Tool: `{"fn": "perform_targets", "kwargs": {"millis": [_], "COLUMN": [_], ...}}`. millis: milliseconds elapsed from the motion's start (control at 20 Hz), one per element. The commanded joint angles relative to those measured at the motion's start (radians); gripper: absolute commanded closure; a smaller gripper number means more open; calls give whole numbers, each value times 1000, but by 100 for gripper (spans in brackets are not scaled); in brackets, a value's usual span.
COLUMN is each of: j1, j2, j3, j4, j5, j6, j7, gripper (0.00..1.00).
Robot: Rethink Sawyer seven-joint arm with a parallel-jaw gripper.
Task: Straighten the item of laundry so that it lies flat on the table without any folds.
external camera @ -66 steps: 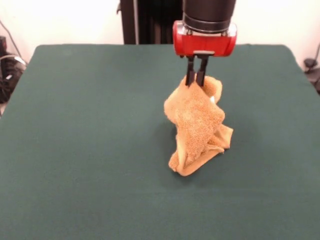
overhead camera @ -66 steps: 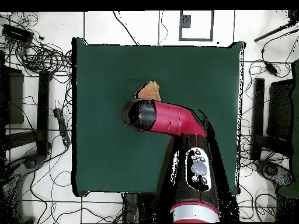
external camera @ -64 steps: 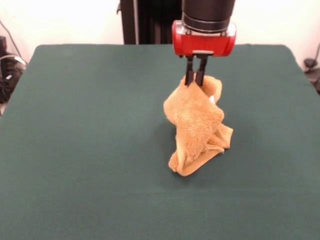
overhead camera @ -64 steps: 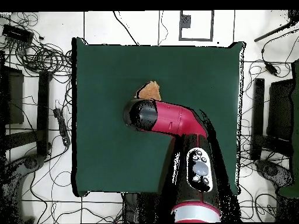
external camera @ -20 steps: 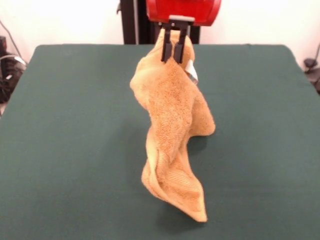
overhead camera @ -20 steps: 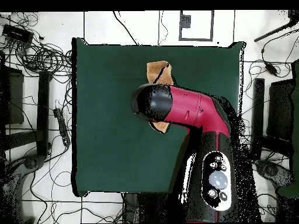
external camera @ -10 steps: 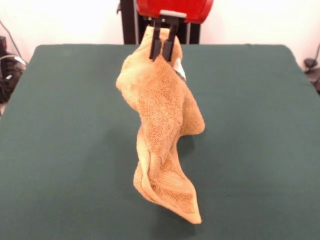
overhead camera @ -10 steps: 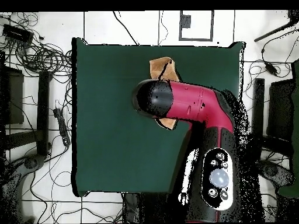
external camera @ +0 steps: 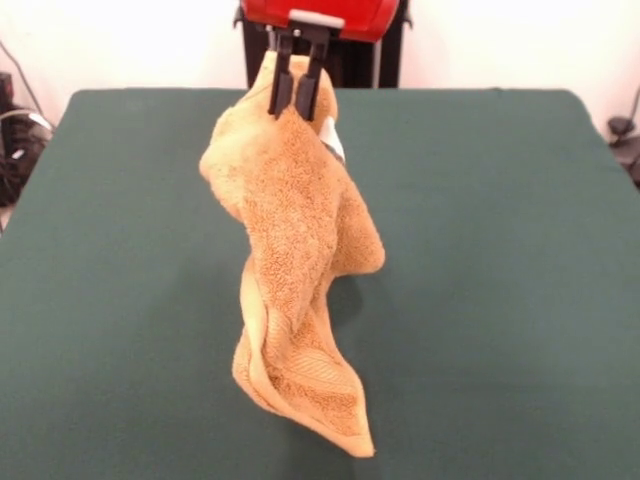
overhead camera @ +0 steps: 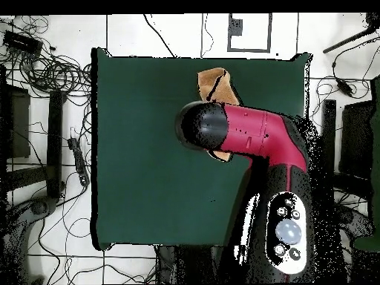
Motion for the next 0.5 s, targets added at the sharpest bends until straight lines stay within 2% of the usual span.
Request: {"fn": "perform_targets", "kwargs": {"millis": [50, 500], "j1": [1, -16], "j2": [3, 8], "j3": [82, 89], "j4": [149, 210], "j5": [-38, -42], "j6": [-103, -202], "j7": [70, 73], "gripper": [100, 100]}}
